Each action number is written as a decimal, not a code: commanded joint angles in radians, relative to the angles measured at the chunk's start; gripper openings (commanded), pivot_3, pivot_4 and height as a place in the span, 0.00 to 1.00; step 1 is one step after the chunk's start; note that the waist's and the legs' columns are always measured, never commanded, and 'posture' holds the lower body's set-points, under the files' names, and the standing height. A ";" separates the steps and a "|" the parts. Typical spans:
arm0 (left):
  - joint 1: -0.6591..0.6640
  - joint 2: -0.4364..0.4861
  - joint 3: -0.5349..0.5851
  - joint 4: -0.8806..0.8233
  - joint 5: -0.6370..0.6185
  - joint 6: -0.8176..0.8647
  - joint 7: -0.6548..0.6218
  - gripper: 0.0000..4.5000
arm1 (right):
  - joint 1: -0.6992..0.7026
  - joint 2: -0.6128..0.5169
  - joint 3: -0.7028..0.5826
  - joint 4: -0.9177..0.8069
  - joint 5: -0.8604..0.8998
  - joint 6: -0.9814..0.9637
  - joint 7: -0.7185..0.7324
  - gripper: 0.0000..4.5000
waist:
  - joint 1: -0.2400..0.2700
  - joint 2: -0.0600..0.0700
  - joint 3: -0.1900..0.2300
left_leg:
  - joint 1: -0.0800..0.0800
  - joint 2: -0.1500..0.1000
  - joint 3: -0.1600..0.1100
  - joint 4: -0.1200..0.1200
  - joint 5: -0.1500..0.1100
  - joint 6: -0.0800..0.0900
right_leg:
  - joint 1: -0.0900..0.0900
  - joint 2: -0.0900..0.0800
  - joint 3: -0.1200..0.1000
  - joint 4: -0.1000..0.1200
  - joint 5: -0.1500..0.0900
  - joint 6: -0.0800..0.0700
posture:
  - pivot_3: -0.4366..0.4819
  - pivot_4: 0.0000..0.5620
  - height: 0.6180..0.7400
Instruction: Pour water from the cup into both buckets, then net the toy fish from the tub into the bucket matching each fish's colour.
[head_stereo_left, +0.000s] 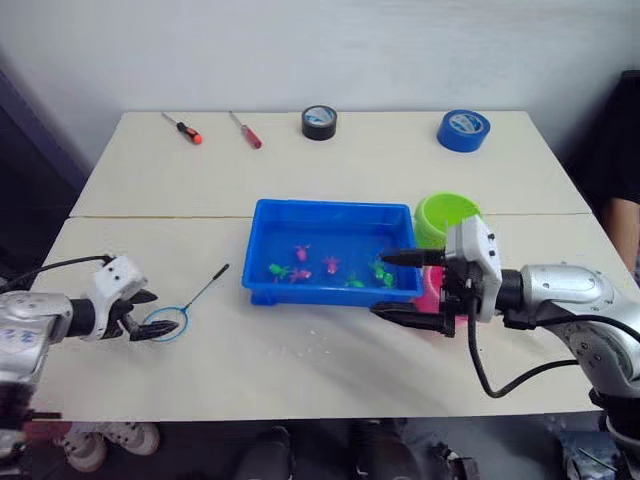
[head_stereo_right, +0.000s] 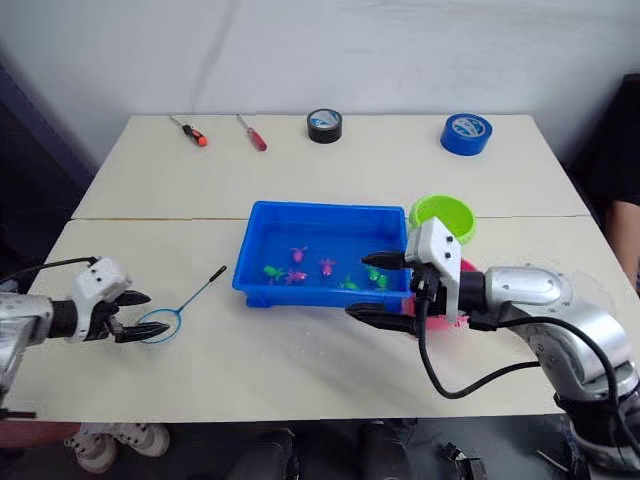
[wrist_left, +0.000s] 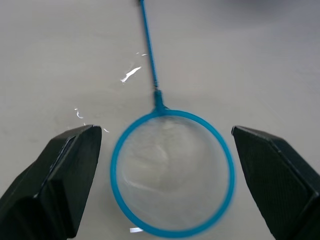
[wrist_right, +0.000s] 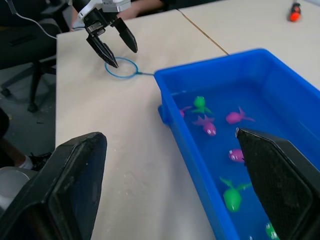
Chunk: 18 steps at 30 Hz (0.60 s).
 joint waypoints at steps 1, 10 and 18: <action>-0.111 -0.014 -0.074 0.117 0.062 -0.028 -0.044 1.00 | 0.034 0.007 -0.048 -0.091 0.016 0.001 -0.040 0.97 | 0.000 -0.001 0.000 | -0.003 0.000 0.001 0.002 0.000 0.000 | -0.004 0.000 0.000 0.003 0.000 0.000 | 0.48 0.27 0.97; -0.388 -0.136 -0.215 0.416 0.218 -0.096 -0.002 1.00 | 0.142 0.033 -0.089 -0.191 0.033 0.021 -0.143 0.97 | 0.018 -0.002 0.000 | -0.011 -0.003 -0.002 0.015 0.002 0.004 | -0.005 -0.001 -0.002 0.006 0.002 0.004 | 0.48 0.27 0.97; -0.456 -0.215 -0.227 0.500 0.247 -0.140 -0.011 1.00 | 0.189 0.035 -0.110 -0.226 0.030 0.017 -0.182 0.97 | 0.029 -0.003 -0.001 | -0.010 -0.004 -0.002 0.015 0.004 0.003 | -0.005 -0.003 -0.002 0.007 0.002 0.004 | 0.48 0.27 0.97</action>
